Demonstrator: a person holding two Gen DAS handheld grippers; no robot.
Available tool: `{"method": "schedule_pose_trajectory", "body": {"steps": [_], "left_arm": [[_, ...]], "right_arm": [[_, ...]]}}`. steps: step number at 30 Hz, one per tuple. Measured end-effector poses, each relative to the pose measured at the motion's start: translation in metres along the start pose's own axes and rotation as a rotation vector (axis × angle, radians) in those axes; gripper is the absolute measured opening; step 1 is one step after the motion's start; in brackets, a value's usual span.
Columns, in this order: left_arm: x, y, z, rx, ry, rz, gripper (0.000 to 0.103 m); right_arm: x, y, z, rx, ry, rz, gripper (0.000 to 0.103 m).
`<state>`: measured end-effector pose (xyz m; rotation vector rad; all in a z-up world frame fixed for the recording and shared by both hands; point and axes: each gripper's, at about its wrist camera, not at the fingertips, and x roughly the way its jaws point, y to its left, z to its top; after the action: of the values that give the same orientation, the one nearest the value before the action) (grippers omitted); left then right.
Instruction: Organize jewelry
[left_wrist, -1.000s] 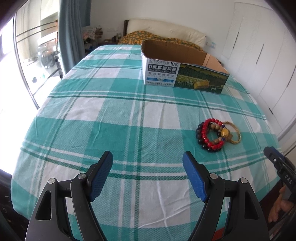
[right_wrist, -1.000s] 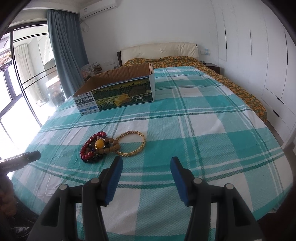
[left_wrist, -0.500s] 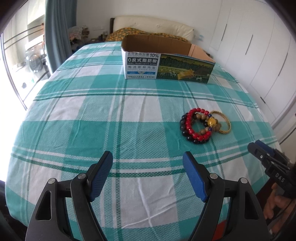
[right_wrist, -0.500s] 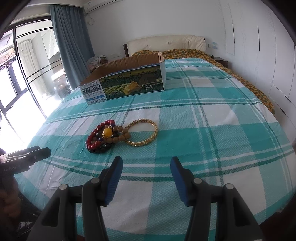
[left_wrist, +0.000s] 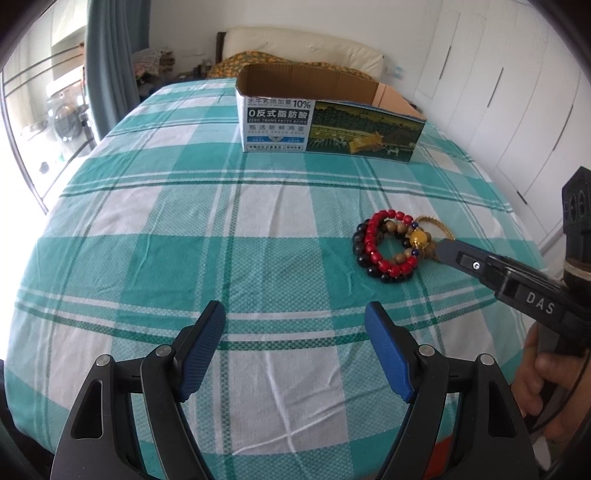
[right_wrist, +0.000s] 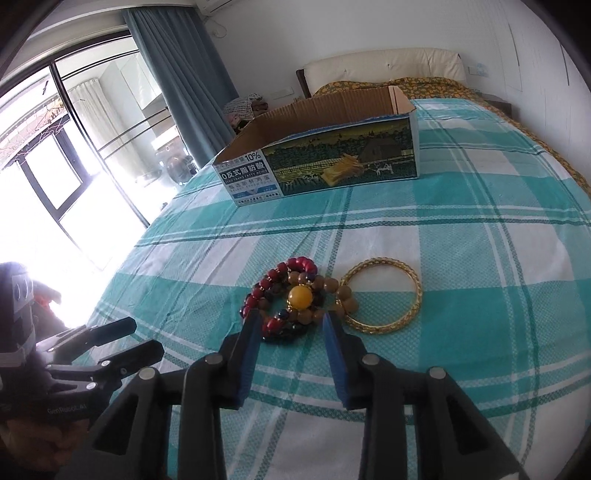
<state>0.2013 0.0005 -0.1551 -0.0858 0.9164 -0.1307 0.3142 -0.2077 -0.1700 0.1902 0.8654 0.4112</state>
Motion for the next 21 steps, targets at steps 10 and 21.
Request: {"method": "schedule_pose_trajectory", "body": {"steps": [10, 21], "left_arm": [[0.006, 0.012, -0.001, -0.03, 0.016, 0.012, 0.079], [0.017, 0.0, 0.004, 0.004, 0.036, -0.014, 0.079]], "right_arm": [[0.031, 0.002, 0.016, 0.006, 0.074, -0.054, 0.018], [-0.054, -0.033, 0.037, 0.118, -0.106, 0.019, 0.018]]}}
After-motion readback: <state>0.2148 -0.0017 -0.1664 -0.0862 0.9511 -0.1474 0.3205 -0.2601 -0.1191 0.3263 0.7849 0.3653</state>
